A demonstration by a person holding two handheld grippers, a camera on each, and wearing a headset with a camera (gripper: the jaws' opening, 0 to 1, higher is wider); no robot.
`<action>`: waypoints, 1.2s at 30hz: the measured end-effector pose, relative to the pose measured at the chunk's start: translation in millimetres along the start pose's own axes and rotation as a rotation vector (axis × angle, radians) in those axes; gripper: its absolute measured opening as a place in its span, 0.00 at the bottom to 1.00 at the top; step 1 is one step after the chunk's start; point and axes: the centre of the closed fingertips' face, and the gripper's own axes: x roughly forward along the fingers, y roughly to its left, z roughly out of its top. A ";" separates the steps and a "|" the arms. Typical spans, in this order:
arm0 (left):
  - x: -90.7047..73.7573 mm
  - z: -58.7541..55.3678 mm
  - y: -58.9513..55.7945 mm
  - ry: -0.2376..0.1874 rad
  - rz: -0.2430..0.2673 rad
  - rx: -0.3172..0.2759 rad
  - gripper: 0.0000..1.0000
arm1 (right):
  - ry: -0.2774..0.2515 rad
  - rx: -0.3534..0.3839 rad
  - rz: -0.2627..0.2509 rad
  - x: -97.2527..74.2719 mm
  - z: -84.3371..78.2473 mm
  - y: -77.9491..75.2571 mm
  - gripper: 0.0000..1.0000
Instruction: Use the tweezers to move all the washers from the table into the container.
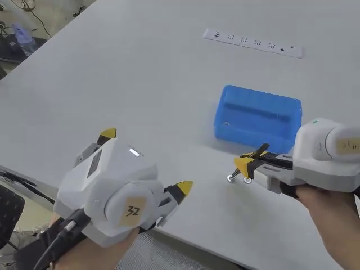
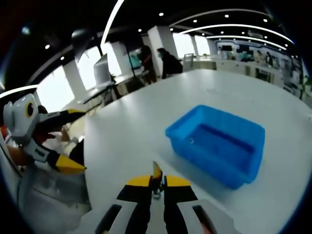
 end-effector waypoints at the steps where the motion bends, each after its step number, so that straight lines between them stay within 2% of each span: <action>1: -0.1 0.0 0.4 0.000 0.002 0.001 0.94 | 0.000 -0.004 -0.003 1.0 -0.1 -1.5 0.05; 9: -0.3 0.4 0.5 -0.004 0.002 -0.001 0.94 | 0.014 -0.036 -0.006 3.8 -2.1 0.6 0.05; 14: -0.6 0.2 0.9 -0.004 0.003 -0.001 0.94 | 0.031 -0.104 -0.024 5.5 -2.6 1.6 0.04; 18: -0.9 0.5 0.1 -0.006 -0.001 0.000 0.94 | 0.046 -0.128 -0.026 4.5 -4.2 1.5 0.04; 24: -1.3 0.6 -0.2 -0.007 -0.003 -0.001 0.94 | 0.059 -0.121 -0.033 0.9 -0.8 2.3 0.04; 30: -0.9 -0.1 -1.1 -0.003 -0.006 0.000 0.94 | 0.035 -0.106 -0.028 -9.4 12.0 3.2 0.04; 36: -0.6 -0.8 -1.1 0.002 -0.006 0.003 0.93 | -0.019 -0.119 -0.026 -15.9 37.0 2.5 0.04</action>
